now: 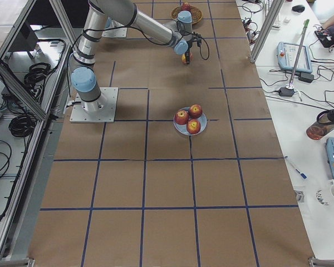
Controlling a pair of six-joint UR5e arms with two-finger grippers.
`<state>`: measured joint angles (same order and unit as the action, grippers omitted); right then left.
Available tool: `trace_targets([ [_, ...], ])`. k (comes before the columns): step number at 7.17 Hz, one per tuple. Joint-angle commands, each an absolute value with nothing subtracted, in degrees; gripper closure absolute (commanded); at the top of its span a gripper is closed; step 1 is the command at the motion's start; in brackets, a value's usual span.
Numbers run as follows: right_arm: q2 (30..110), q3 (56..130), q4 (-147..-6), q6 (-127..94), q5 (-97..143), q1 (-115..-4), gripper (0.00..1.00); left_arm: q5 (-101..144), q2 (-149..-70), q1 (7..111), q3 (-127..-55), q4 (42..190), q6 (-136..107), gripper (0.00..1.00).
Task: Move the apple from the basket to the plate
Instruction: 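Lift the apple with the right gripper and carry it over the plate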
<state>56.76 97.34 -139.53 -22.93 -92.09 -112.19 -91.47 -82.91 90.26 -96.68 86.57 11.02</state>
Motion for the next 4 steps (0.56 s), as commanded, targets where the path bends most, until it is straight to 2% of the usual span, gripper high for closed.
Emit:
trace_targets([
  [1, 57.7, 96.3, -139.3, -22.7, -92.0, -111.5, 0.42, -91.4, -82.9, 90.3, -96.7, 86.6, 11.0, 0.01],
  [2, 59.6, 95.4, -138.5, -22.5, -92.1, -111.3, 0.42, -91.4, -82.9, 90.3, -96.7, 86.6, 11.0, 0.01],
  [4, 67.3, 94.0, -126.9, -16.1, -92.0, -106.0, 0.42, -91.4, -82.9, 90.3, -96.7, 86.6, 11.0, 0.01],
])
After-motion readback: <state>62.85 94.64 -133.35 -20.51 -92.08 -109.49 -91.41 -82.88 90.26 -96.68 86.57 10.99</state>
